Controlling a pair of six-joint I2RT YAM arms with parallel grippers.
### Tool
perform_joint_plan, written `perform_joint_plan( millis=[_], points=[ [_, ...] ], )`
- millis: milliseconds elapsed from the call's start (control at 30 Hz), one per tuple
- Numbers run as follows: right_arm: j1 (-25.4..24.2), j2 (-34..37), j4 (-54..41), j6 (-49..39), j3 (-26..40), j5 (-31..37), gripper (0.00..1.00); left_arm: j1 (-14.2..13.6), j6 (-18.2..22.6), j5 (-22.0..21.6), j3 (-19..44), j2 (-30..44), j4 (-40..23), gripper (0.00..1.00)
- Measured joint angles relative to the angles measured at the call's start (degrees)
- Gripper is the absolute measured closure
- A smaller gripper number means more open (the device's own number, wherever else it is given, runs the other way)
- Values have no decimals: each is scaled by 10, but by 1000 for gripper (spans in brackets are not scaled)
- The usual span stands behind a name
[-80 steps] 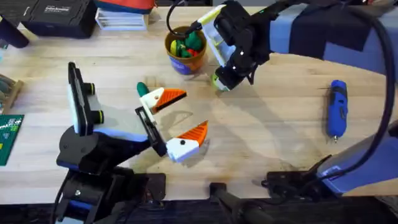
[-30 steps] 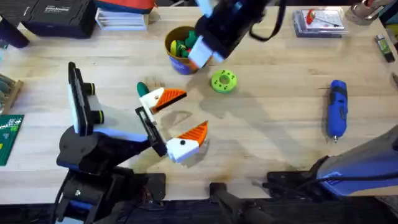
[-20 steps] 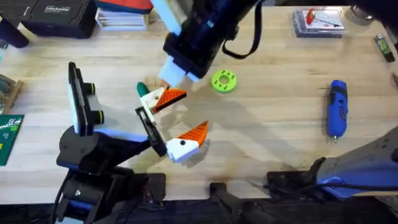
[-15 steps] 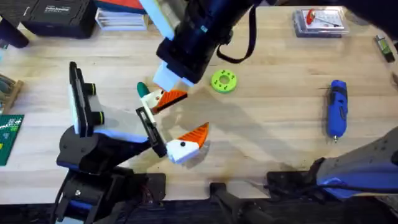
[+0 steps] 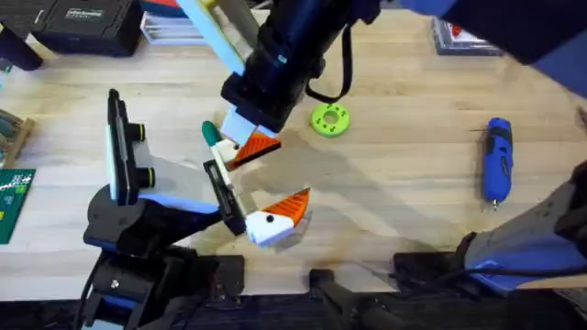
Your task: Pick up the gripper from the table and insert it into the empty holder that is missing its gripper. Then pick up a screw, insert it into the mounting hole, and use the screwdriver to tighten it. Finally, clean up the table by picking up the vegetable and placing it into the bucket.
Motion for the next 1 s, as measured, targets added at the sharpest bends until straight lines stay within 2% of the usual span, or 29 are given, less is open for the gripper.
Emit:
perform_joint_plan(
  millis=[1000],
  points=[
    [17,23,11,0,0,30,995,0,0,2,-1,0,-3,15]
  ],
)
